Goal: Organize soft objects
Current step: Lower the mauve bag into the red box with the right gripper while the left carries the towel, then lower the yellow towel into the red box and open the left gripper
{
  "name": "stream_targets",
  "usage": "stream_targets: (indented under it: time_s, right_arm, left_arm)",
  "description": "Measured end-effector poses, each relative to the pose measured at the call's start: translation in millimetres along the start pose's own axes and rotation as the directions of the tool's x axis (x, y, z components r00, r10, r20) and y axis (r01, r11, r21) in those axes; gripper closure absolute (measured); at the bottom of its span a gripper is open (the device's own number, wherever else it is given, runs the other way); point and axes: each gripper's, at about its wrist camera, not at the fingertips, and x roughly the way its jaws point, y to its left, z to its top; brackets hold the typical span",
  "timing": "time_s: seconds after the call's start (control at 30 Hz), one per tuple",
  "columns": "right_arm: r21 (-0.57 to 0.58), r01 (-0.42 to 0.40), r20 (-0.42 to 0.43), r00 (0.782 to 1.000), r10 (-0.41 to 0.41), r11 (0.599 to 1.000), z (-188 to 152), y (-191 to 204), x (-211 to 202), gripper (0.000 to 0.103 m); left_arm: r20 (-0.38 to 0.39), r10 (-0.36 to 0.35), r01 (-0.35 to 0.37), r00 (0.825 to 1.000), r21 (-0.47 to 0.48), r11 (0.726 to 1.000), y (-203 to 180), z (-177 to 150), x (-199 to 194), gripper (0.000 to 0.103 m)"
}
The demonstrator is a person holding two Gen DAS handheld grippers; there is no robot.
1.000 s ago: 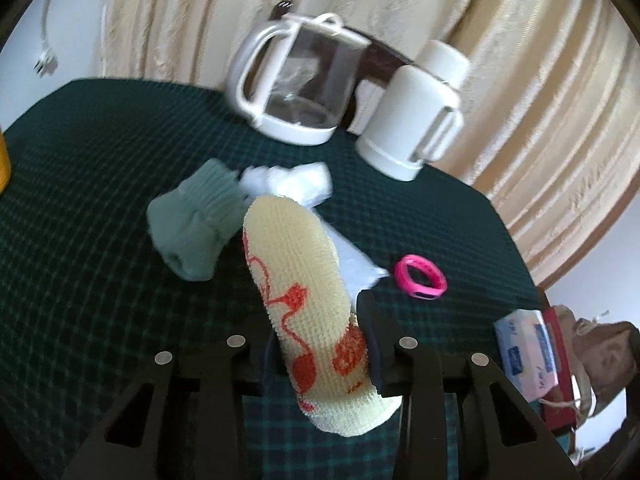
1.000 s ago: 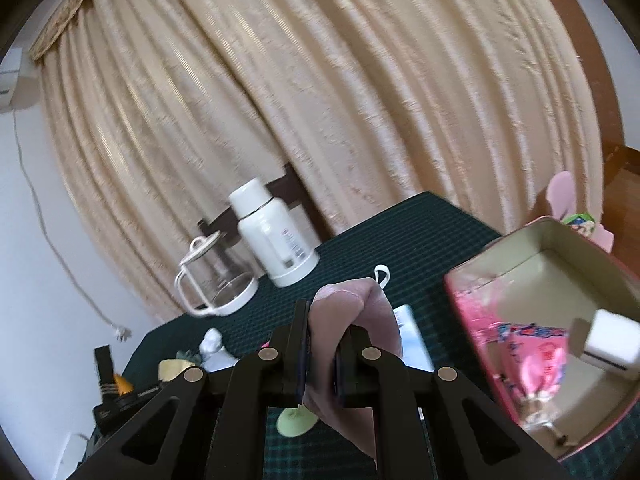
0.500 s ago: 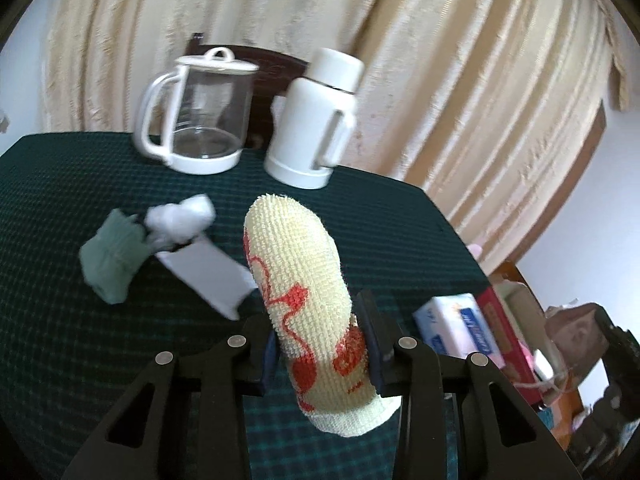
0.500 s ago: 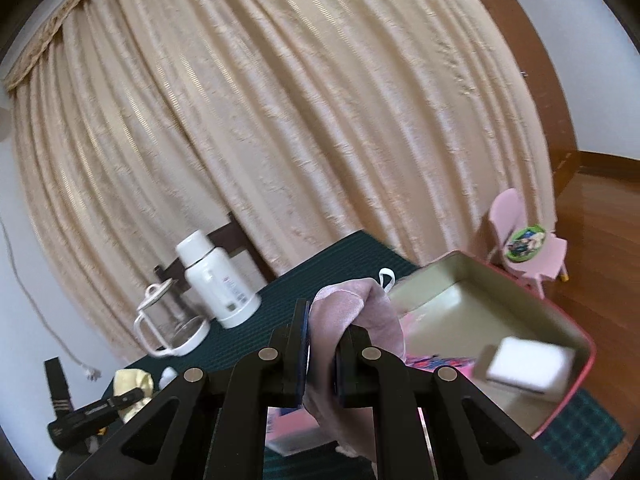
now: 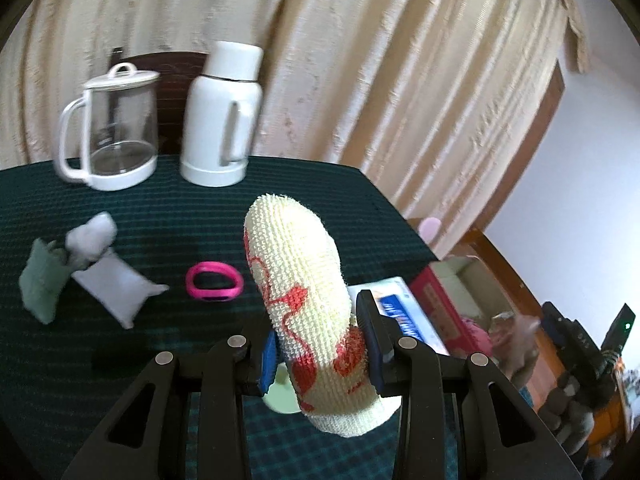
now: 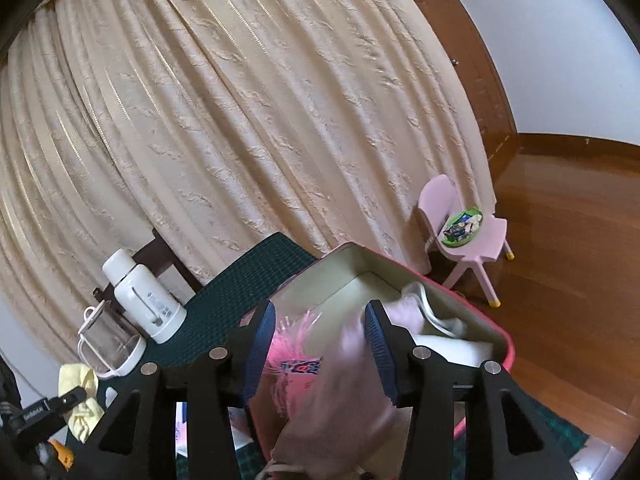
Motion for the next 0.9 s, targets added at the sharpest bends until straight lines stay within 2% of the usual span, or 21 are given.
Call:
stream_targets:
  time_s: [0.4,0.67,0.9]
  right_arm:
    - [-0.008,0.028,0.029,0.999,-0.028,1.000,-3,-22,-24,0.051]
    - [-0.007,0.039,0.036,0.999,-0.039,0.999,-7,-30,-31,0.049]
    - [-0.002,0.033,0.014,0.999,-0.033,0.999,-11,-37,-31,0.049]
  left_arm:
    - [-0.076,-0.111,0.119,0.991,0.114,0.986,-79,3,40,0.067]
    - [-0.129,-0.188,0.211,0.974,0.198,0.957,-137,4,68,0.067]
    - [-0.184,-0.216,0.257,0.959,0.237,0.937,-173,1,97,0.067]
